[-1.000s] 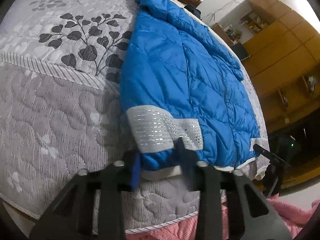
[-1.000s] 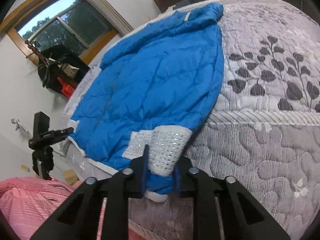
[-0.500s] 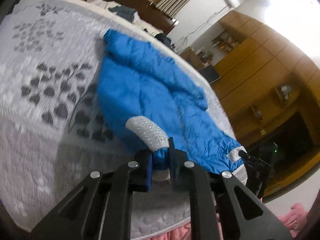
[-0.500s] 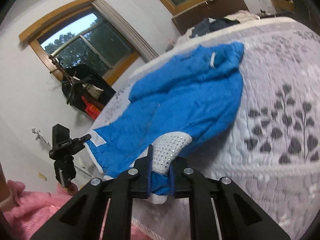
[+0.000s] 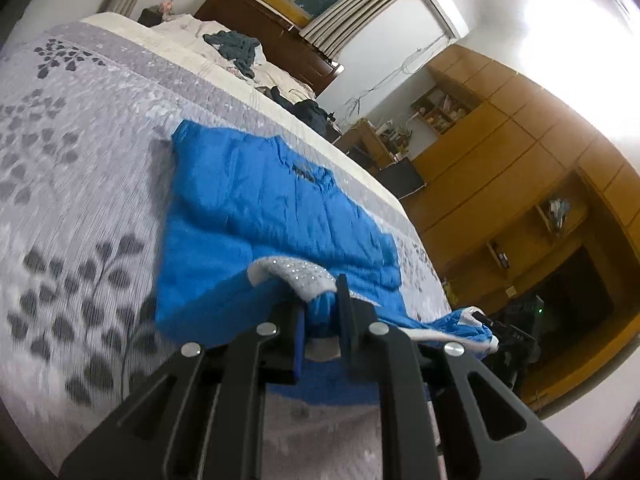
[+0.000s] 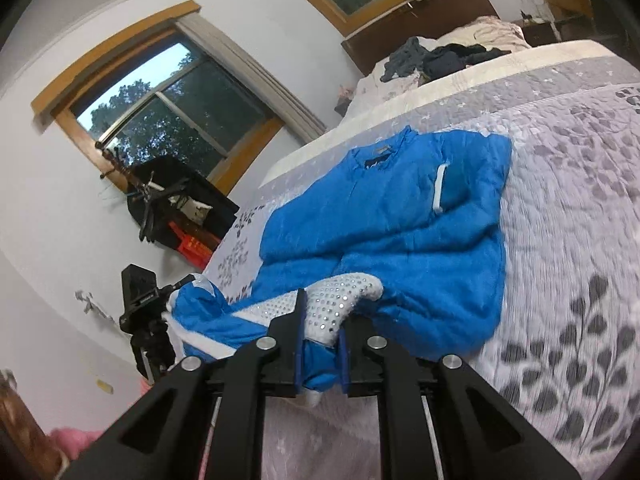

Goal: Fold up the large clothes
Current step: 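Grasp the hem band with both grippers and lift it toward the collar, then carry the hem band over the collar with both grippers, flipping the jacket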

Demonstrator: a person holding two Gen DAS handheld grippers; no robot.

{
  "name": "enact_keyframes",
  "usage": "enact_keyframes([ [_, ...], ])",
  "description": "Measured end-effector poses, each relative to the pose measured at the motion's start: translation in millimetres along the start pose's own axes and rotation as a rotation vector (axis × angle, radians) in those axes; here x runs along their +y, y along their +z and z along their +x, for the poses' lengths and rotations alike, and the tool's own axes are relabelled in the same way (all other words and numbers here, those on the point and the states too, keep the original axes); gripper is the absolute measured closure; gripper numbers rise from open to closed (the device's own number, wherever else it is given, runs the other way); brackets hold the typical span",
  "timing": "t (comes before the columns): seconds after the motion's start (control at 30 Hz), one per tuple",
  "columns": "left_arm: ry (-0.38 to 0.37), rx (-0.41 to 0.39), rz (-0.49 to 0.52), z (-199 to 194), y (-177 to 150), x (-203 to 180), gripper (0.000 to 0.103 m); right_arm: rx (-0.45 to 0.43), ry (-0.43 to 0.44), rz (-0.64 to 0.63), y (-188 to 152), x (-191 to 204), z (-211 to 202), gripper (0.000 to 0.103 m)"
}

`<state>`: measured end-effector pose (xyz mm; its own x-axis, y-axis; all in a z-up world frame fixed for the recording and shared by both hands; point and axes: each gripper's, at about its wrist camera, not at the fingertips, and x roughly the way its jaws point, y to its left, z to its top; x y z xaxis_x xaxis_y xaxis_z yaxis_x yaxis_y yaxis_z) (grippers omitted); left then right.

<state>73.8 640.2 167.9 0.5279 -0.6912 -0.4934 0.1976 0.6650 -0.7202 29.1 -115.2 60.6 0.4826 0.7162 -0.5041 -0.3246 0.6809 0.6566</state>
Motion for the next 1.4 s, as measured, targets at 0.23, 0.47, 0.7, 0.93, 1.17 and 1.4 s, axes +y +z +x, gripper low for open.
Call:
enact_keyframes([
  [0.23, 0.021, 0.021, -0.016, 44.1, 48.4, 11.4, 0.091, 0.047, -0.016, 0.087, 53.7, -33.2, 39.7, 0.09],
  [0.47, 0.064, 0.068, -0.045, 96.2, 90.6, 33.0, 0.09, 0.103, -0.038, 0.176, 93.6, -73.5, 84.4, 0.09],
  [0.7, 0.115, 0.145, -0.129, 150.6, 112.0, 76.3, 0.09, 0.15, -0.066, 0.252, 110.9, -113.8, 119.6, 0.09],
  [0.93, 0.089, 0.164, -0.172, 166.8, 115.7, 97.9, 0.087, 0.169, -0.057, 0.301, 114.8, -138.3, 139.0, 0.089],
  [1.17, 0.037, 0.168, -0.193, 145.0, 117.3, 95.9, 0.081, 0.145, -0.011, 0.283, 113.5, -131.1, 117.1, 0.076],
  [1.4, 0.069, 0.08, -0.108, 84.8, 111.3, 87.8, 0.059, 0.083, -0.105, 0.17, 105.0, -109.3, 77.6, 0.042],
])
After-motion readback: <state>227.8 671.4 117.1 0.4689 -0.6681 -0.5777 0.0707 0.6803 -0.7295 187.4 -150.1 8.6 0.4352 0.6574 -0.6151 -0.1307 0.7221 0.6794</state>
